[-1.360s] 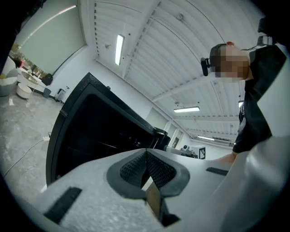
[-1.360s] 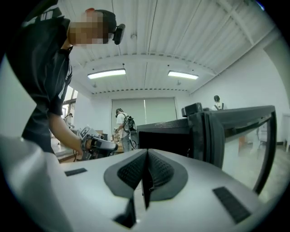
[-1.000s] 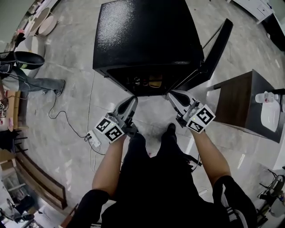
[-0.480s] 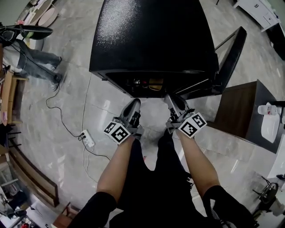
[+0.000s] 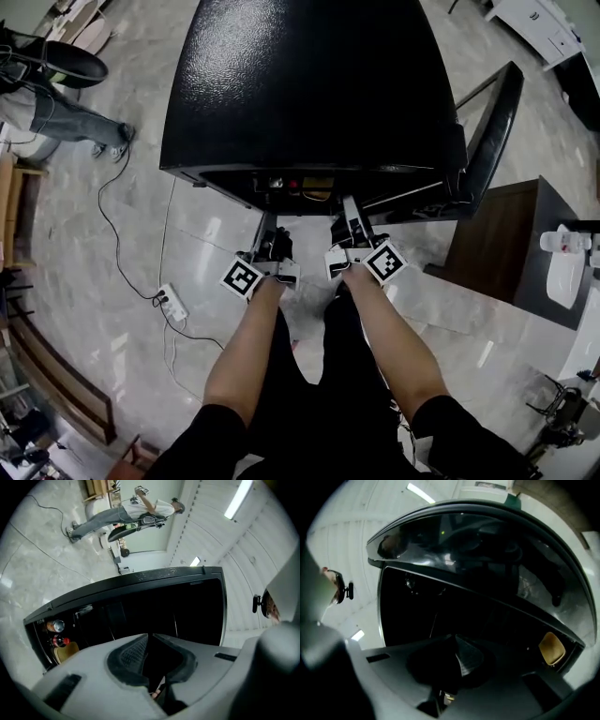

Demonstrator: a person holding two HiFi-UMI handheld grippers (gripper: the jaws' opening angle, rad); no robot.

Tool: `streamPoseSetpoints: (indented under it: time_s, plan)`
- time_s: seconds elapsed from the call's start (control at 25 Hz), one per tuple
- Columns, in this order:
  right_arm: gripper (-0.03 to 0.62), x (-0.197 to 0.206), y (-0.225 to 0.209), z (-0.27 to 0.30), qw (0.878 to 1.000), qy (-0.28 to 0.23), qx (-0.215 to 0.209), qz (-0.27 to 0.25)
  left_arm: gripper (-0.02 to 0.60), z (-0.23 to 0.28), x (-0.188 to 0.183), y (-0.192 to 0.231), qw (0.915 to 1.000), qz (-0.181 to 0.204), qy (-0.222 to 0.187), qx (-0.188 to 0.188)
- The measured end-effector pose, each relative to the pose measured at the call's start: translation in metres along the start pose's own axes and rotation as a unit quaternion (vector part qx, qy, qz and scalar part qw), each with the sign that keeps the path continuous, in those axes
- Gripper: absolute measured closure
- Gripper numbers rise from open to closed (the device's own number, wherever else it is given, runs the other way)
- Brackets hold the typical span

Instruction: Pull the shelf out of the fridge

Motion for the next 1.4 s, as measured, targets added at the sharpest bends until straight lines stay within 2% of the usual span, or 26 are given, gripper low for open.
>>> streamPoseSetpoints:
  time_s: [0.12,0.28,0.4,0.52,0.72,0.88,1.16,1.4]
  plan:
    - [0.566,0.006,-0.022,-0.001,0.999,-0.02,0.02,0.035,0.557,0.007,0.003,0.014,0.9998,-0.016,-0.009,-0.006]
    - [0.563,0.015,-0.038,0.006,0.998,-0.019,0.033,0.048,0.555,0.013,0.0,0.032,0.9992,-0.028,-0.013,-0.024]
    - [0.486,0.019,-0.046,0.019,0.998,-0.01,0.032,0.052,0.536,0.015,-0.004,0.05,0.9986,-0.021,-0.002,-0.049]
    - [0.485,0.021,-0.054,0.027,0.997,-0.016,0.039,0.066,0.5,0.02,-0.006,0.063,0.9979,-0.025,-0.002,-0.059]
    - [0.478,0.034,-0.073,0.02,0.988,-0.038,0.083,0.126,0.468,0.029,-0.014,0.075,0.9968,-0.042,-0.007,-0.068]
    - [0.471,0.035,-0.09,0.016,0.982,-0.046,0.092,0.158,0.451,0.036,-0.011,0.086,0.995,-0.061,-0.007,-0.079]
    - [0.424,0.037,-0.099,0.026,0.984,-0.032,0.085,0.156,0.439,0.045,-0.009,0.096,0.9936,-0.084,-0.019,-0.073]
    - [0.424,0.036,-0.106,0.035,0.982,-0.063,0.088,0.156,0.436,0.054,-0.009,0.1,0.9926,-0.094,-0.031,-0.071]
Point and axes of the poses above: the fingertips, and each gripper's own axes: z forward along the fingers, y to its left, x out of its underside, the point moved 10 cm from there along -z, backward along the fingers, and after that the axes turned 1 degree about -z, right-handed, at the moved point
